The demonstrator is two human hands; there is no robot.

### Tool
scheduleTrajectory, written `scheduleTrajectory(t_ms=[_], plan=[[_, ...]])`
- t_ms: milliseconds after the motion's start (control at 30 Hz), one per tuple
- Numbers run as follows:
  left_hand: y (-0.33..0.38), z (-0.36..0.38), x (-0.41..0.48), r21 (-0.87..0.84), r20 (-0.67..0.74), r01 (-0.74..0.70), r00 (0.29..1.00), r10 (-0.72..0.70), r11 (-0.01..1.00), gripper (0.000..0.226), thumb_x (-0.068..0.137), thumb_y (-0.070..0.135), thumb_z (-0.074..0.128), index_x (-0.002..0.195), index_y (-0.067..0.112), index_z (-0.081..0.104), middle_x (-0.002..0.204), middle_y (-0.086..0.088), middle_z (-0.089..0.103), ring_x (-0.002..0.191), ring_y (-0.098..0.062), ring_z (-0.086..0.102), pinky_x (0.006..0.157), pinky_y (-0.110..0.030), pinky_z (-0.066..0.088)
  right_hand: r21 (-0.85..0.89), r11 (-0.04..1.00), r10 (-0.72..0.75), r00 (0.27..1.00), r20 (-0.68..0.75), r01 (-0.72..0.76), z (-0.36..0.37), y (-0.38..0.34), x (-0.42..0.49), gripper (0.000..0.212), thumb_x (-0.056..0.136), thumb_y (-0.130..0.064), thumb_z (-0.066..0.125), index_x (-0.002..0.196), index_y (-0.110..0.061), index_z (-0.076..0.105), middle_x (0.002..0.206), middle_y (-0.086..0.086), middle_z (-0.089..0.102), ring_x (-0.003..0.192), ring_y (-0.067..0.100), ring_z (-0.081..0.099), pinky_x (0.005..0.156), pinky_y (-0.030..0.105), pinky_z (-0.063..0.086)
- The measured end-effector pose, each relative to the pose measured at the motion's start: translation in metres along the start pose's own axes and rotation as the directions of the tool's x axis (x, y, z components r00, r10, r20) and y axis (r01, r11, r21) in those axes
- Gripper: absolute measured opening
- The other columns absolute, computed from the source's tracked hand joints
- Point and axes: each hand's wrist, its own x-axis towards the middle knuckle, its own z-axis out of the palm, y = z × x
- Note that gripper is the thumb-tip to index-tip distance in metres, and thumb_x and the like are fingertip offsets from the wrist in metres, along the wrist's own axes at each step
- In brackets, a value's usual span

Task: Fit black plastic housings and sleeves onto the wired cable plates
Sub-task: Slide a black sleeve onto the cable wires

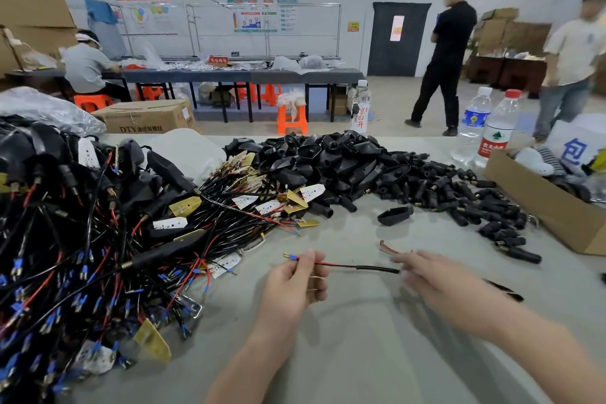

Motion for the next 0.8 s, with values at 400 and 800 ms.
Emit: scheduleTrajectory(t_ms=[400, 800], plan=[[-0.014, -0.01, 0.01, 0.33, 0.096, -0.208, 0.978, 0.186, 0.921, 0.023, 0.099, 0.027, 0.058, 0.089, 0.014, 0.074, 0.07, 0.007, 0.066, 0.06, -0.009, 0.058, 0.055, -0.024, 0.049, 0.546, 0.802, -0.032, 0.93, -0.367, 0.243, 0.073, -0.056, 0.032, 0.018, 0.102, -0.029, 0.05, 0.098, -0.039, 0.065, 0.074, -0.022, 0.063, 0.068, 0.001, 0.057, 0.063, 0.013, 0.04], [-0.028, 0.018, 0.04, 0.679, 0.256, -0.427, 0.9, 0.352, 0.597, 0.013, 0.1, 0.034, 0.055, 0.106, 0.03, 0.066, 0.079, 0.027, 0.065, 0.072, -0.002, 0.06, 0.071, -0.029, 0.052, 0.908, 0.313, 0.453, 0.796, -0.401, 0.279, 0.066, -0.045, 0.037, 0.022, 0.104, -0.03, 0.047, 0.099, -0.04, 0.066, 0.065, -0.007, 0.06, 0.055, 0.006, 0.053, 0.053, 0.019, 0.046]])
